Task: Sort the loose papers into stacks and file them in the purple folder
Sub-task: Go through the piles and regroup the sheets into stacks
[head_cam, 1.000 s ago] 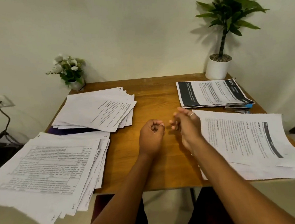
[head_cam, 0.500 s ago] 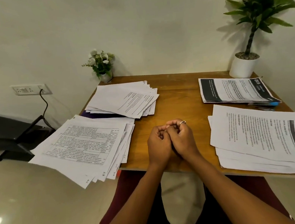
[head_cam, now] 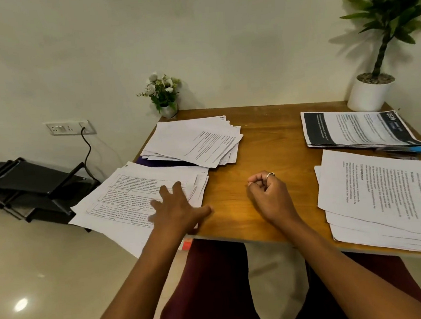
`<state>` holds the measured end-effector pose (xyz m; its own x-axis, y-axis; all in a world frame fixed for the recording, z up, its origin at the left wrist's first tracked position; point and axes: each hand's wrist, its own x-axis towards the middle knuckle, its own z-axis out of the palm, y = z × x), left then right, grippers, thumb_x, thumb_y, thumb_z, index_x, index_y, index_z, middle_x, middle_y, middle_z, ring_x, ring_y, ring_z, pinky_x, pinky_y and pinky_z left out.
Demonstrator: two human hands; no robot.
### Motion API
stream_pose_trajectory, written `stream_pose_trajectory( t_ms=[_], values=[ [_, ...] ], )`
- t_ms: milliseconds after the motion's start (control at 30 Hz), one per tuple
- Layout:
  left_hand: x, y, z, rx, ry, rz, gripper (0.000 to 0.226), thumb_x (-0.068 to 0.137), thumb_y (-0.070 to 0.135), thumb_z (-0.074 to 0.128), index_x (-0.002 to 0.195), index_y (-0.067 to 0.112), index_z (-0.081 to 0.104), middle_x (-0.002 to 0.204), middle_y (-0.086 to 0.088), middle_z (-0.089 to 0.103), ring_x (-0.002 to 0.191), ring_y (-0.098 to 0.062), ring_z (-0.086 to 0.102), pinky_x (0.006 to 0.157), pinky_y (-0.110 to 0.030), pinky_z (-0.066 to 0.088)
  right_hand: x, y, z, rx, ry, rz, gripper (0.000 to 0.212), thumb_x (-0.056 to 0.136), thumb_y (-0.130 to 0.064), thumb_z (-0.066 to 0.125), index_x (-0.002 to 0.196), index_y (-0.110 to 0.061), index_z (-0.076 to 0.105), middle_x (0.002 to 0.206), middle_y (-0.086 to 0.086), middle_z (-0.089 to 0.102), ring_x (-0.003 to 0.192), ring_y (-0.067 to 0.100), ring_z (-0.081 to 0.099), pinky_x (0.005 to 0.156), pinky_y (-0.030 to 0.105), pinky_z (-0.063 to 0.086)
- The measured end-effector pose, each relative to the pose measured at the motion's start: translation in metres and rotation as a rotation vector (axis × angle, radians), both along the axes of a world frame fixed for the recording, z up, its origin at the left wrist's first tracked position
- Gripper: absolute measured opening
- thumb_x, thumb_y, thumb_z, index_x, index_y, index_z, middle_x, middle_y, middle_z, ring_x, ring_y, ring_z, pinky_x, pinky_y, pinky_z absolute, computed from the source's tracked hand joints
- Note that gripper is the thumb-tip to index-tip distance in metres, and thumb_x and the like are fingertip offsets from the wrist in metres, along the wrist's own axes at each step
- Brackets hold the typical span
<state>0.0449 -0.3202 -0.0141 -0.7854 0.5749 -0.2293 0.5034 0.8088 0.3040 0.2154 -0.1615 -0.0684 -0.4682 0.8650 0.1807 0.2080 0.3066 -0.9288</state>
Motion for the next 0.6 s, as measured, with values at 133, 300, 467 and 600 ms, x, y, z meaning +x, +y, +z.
stream_pose_trajectory(
  t_ms=[133, 300, 467, 600],
  values=[
    [0.001, 0.014, -0.021, -0.102, 0.009, 0.04, 0.097, 0.079, 0.068, 0.065, 0.152, 0.023, 0.021, 0.156, -0.015, 0.029, 0.141, -0.05, 0.031, 0.108, -0.069, 0.035, 0.001, -0.001, 0.0, 0.011, -0.016, -0.003, 0.007, 0.095, -0.022, 0.063, 0.096, -0.025, 0.069, 0.083, -0.007, 0.068, 0.073, 0.0, 0.06, 0.061, 0.02, 0.051],
    [-0.015, 0.02, -0.011, -0.039, 0.006, -0.018, 0.043, 0.085, 0.02, 0.062, 0.125, 0.007, 0.052, 0.124, -0.016, 0.06, 0.113, -0.037, 0.059, 0.096, -0.045, 0.049, 0.002, -0.001, -0.001, 0.016, -0.022, -0.005, 0.008, 0.096, -0.021, 0.063, 0.097, -0.025, 0.069, 0.082, -0.007, 0.067, 0.07, -0.001, 0.06, 0.059, 0.019, 0.05],
    [-0.041, 0.009, 0.005, 0.006, 0.011, -0.052, 0.026, 0.094, 0.014, 0.054, 0.115, -0.001, 0.06, 0.117, -0.018, 0.063, 0.105, -0.037, 0.061, 0.078, -0.032, 0.042, 0.001, -0.001, -0.001, 0.009, -0.023, 0.0, 0.008, 0.096, -0.02, 0.063, 0.097, -0.025, 0.069, 0.082, -0.006, 0.068, 0.069, 0.0, 0.059, 0.057, 0.019, 0.05],
    [-0.06, 0.003, 0.022, 0.019, -0.052, -0.035, 0.029, 0.098, 0.016, 0.051, 0.117, -0.003, 0.061, 0.121, -0.022, 0.064, 0.106, -0.036, 0.061, 0.078, -0.032, 0.041, 0.001, -0.002, 0.0, 0.011, -0.024, 0.003, 0.009, 0.095, -0.02, 0.063, 0.097, -0.025, 0.07, 0.083, -0.007, 0.068, 0.07, 0.001, 0.06, 0.058, 0.018, 0.048]
  ],
)
